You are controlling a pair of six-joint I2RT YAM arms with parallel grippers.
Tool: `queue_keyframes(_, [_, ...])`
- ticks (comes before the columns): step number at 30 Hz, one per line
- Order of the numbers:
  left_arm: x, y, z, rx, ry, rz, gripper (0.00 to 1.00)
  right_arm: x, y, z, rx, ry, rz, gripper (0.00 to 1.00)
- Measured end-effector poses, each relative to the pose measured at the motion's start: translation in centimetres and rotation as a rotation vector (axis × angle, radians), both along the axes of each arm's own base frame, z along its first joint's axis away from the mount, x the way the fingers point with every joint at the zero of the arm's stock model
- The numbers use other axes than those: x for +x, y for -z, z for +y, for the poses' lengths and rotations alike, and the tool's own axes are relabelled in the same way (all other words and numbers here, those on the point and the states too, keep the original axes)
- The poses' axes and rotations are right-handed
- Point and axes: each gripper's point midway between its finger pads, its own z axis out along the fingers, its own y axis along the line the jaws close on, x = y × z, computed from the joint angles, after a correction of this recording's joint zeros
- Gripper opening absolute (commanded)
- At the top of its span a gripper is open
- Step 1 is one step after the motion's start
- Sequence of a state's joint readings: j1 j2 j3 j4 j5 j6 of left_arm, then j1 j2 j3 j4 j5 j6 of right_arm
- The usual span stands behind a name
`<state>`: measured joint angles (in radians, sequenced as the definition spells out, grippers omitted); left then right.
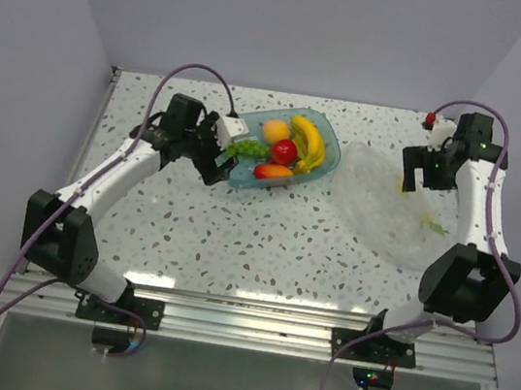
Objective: Place the fake fruits into the plastic bag and tie a complex knot
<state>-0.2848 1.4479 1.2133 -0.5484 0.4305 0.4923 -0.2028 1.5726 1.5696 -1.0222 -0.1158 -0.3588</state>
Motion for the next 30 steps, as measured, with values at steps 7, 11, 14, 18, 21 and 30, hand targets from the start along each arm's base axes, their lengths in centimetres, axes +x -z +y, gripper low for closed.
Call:
queue_keyframes(7, [0.5,4.1,-7.3,0.112,0.208,0.014,1.00,1.6,5.1,-1.6,-0.042,-0.019,0.138,0.99])
queue_keyframes(11, [1.8,7.6,-9.2,0.196,0.241,0.017,1.00,2.5,7.2,-2.3,-0.061,-0.025,0.171,0.99])
queue_keyframes(14, [2.8,10.1,-8.5,0.269,0.211,0.027,0.88,3.0,8.5,-2.4,-0.059,-0.030,0.190,0.99])
queue_keyframes(18, [3.5,11.3,-7.2,0.339,0.175,0.020,0.52,3.6,10.1,-2.6,-0.058,-0.030,0.209,0.93])
queue_keyframes(21, [3.1,11.8,-6.3,0.369,0.162,0.016,0.37,4.0,11.2,-2.7,-0.058,-0.034,0.224,0.67])
queue_keyframes(30, [-2.0,11.4,-0.9,0.389,0.063,0.062,0.00,4.5,11.9,-0.6,0.030,-0.055,0.227,0.00])
